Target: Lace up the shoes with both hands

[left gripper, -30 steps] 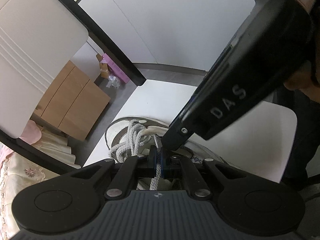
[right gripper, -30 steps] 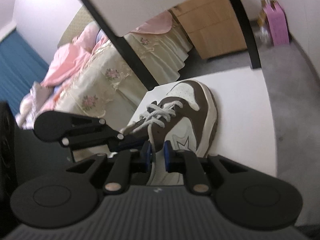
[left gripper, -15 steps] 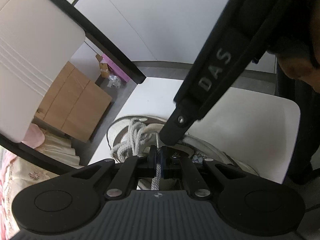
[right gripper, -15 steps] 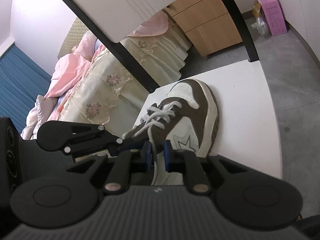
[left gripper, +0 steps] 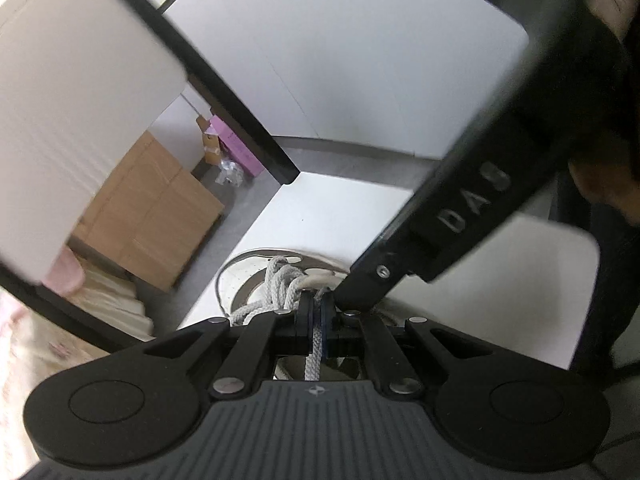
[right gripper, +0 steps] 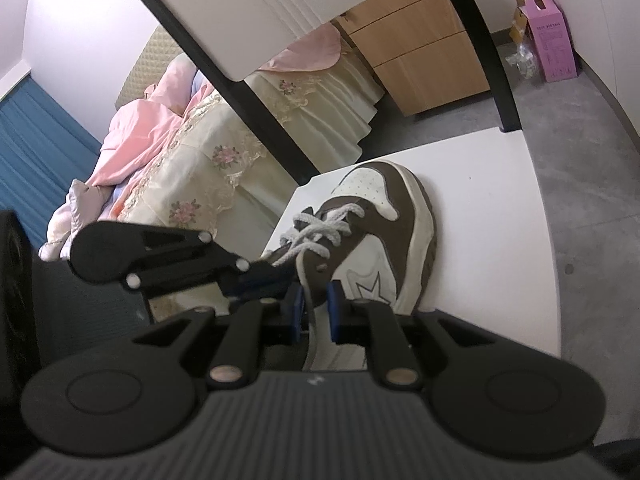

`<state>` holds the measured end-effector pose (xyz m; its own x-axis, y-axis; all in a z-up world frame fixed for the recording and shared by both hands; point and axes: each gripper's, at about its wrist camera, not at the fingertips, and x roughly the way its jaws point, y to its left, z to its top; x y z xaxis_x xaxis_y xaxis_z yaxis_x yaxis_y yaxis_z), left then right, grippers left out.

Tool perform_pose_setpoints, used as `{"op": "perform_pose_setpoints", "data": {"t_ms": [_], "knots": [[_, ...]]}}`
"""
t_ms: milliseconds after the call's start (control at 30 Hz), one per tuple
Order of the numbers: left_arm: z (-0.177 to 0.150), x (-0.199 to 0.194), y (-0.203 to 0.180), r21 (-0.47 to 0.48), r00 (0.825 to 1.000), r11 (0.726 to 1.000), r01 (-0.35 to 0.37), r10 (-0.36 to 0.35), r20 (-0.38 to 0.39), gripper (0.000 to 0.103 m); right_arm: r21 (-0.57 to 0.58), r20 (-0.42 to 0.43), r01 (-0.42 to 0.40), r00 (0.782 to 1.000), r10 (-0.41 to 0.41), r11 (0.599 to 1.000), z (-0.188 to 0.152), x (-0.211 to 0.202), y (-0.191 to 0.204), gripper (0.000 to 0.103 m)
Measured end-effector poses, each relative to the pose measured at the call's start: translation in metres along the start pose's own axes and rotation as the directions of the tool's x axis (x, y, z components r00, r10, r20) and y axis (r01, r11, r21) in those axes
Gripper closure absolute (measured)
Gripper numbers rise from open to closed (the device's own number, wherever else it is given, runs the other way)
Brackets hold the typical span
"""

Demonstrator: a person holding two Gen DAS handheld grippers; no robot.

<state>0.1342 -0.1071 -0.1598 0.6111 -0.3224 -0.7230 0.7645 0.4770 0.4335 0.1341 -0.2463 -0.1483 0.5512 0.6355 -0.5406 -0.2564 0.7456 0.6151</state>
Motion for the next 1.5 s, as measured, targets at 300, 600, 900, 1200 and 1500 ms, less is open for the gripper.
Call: {"op": "perform_pose_setpoints", "data": {"t_ms": [300,600,900,1200,1500], "knots": [[-0.005,0.008,0.007,-0.074,0.999,0.997,0.033,-0.032,0.018,0.099,0.361,0.070,-0.162,0.987,0.147,0.918,0.003,-0.002,-0.048,0.085],[-0.007,0.007,0.005,-0.081,1.000,0.997,0.017,-0.017,0.009,0.098,0.575,0.108,-0.210,0.978,0.180,0.791,-0.007,0.006,-0.072,0.078],[-0.004,0.009,0.000,-0.071,1.000,0.997,-0.005,0.005,-0.003,0.098,0.626,0.137,-0.222,0.975,0.176,0.748,-0.015,0.016,-0.073,0.087],[-0.007,0.009,-0.004,-0.063,0.998,0.997,-0.054,0.053,-0.027,0.082,0.570,0.175,-0.214,0.975,0.137,0.794,-0.011,0.007,-0.068,0.101],[-0.008,0.003,0.000,-0.127,0.998,0.990,-0.061,0.057,-0.036,0.082,0.585,0.292,-0.155,0.956,-0.029,0.796,-0.008,-0.028,-0.091,0.101]]}}
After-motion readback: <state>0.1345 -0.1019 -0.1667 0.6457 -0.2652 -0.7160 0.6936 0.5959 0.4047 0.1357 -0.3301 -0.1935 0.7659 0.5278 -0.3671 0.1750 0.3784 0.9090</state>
